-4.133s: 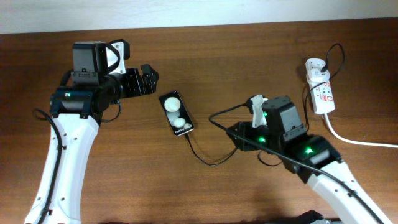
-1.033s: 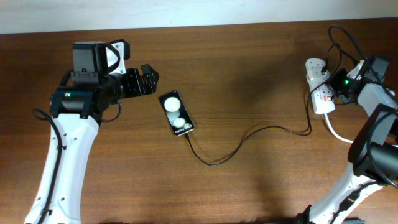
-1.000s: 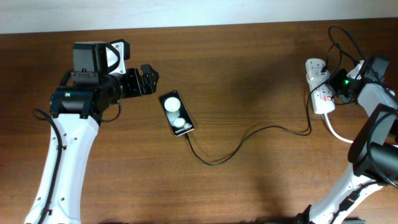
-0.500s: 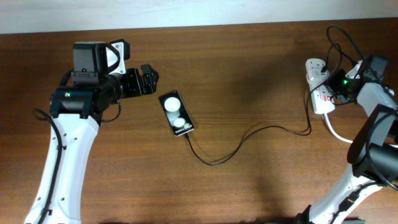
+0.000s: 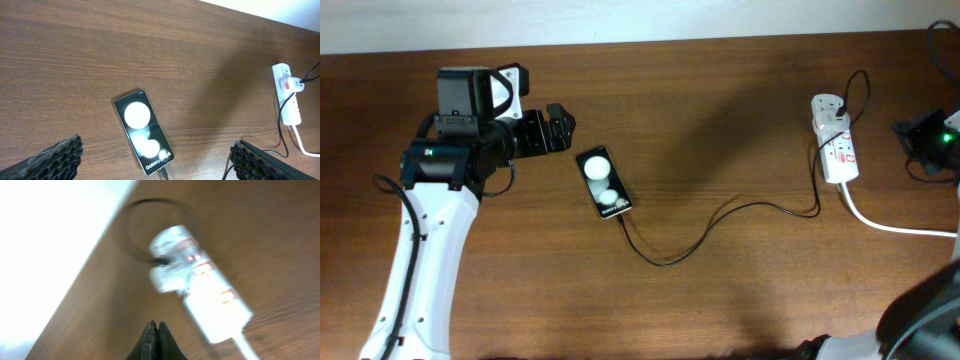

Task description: Plug charger to phone and switch on socket

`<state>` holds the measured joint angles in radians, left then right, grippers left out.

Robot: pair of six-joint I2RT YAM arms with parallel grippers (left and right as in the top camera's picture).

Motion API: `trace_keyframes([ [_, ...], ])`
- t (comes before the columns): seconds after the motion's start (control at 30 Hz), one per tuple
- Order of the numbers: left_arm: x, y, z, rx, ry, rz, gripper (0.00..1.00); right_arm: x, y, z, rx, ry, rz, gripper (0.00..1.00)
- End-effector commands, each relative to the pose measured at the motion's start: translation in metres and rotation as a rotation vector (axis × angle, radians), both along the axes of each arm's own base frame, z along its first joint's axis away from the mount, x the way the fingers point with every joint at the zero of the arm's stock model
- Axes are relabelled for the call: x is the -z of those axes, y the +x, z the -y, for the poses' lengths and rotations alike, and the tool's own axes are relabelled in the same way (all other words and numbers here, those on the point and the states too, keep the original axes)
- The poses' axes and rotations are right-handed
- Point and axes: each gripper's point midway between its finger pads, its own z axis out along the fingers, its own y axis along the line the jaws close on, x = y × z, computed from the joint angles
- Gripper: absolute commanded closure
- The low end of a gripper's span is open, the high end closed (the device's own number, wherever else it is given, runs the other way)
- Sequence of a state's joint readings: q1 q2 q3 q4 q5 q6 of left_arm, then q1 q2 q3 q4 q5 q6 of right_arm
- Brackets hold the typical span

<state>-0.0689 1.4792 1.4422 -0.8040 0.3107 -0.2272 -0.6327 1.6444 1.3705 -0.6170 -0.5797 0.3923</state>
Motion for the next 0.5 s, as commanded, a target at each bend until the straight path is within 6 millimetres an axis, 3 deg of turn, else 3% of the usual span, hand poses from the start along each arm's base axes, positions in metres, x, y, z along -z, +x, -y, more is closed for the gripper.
trace_keyframes([
  [0.0, -0.01, -0.002, -0.001, 0.004, -0.004, 0.028, 0.01, -0.057, -0.008, -0.064, -0.233, -0.035, 0.15, 0.96],
  [0.1, -0.01, -0.002, -0.001, 0.004, -0.004, 0.028, 0.01, -0.09, -0.028, -0.127, -0.418, -0.152, 0.204, 0.96],
  [0.13, -0.01, -0.002, -0.001, 0.004, -0.004, 0.028, 0.01, -0.092, -0.034, -0.138, -0.439, -0.175, 0.193, 0.96],
  [0.27, -0.01, -0.002, -0.001, 0.004, -0.004, 0.028, 0.01, -0.083, -0.072, -0.194, -0.566, -0.295, 0.069, 0.96],
  [0.47, -0.01, -0.002, -0.001, 0.004, -0.004, 0.028, 0.01, -0.064, -0.114, -0.241, -0.691, -0.458, 0.007, 0.96],
])
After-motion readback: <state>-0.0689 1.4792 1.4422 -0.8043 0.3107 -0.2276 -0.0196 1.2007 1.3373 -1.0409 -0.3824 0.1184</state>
